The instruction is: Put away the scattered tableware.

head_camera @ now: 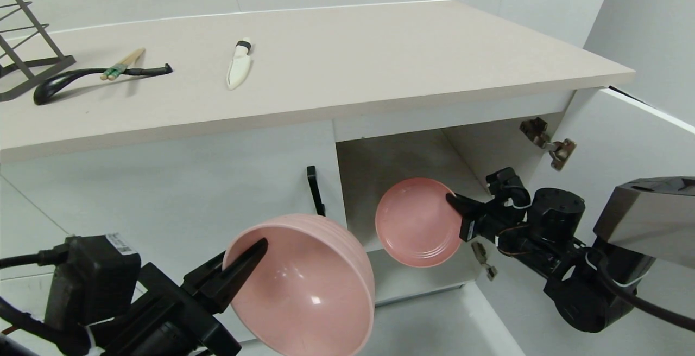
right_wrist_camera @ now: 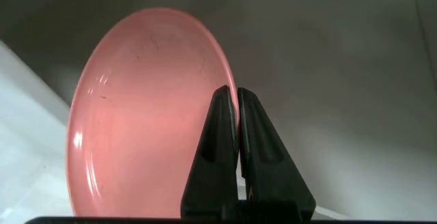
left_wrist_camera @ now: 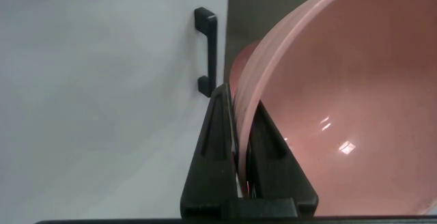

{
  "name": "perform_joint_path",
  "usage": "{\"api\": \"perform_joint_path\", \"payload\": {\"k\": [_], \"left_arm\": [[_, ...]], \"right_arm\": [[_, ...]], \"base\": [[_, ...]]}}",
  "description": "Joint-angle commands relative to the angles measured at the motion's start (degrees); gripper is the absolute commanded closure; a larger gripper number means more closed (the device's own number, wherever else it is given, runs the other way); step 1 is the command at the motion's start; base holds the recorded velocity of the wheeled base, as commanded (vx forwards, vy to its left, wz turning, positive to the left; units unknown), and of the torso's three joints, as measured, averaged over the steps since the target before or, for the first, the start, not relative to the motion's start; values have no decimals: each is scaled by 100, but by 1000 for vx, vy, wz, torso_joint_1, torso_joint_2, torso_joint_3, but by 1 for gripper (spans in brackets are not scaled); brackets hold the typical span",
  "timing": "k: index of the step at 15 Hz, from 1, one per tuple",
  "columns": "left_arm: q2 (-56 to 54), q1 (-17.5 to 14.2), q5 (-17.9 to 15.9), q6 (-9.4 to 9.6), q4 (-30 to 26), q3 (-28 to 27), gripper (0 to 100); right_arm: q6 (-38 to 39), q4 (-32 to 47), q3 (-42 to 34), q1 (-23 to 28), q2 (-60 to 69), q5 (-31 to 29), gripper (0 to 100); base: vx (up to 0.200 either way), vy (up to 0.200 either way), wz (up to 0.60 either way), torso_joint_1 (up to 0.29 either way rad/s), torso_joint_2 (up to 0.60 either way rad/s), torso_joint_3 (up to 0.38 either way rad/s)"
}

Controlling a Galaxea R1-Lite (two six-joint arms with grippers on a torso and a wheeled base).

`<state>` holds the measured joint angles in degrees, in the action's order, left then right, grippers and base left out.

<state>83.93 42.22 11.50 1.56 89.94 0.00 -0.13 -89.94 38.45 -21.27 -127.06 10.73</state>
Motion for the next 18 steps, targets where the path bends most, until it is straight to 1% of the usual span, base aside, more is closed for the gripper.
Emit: {"api": "perform_joint_path", "payload": {"k": [1, 3, 7, 9, 12, 18], "left_arm": [[9, -3, 2, 11, 6, 0, 100], [35, -3, 2, 29, 6, 0, 100], [71, -3, 2, 46, 6, 0, 100], [-35, 32, 2, 46, -223, 0, 100], [-149, 41, 2, 55, -390, 0, 100], [-167, 41, 2, 64, -539, 0, 100]], "right_arm": [[-4, -6, 5, -26, -3, 8, 100], [-4, -6, 5, -35, -3, 8, 100], [22, -6, -4, -26, -12, -18, 100], [347, -6, 5, -17, -47, -18, 100], [444, -6, 13, 53, -258, -18, 100], [462, -6, 453, 141, -706, -159, 100]], "base": [[200, 0, 0, 7, 7, 2], [200, 0, 0, 0, 2, 7], [0, 0, 0, 0, 0, 0], [0, 0, 0, 0, 0, 0], [0, 0, 0, 0, 0, 0], [0, 0, 0, 0, 0, 0]]}}
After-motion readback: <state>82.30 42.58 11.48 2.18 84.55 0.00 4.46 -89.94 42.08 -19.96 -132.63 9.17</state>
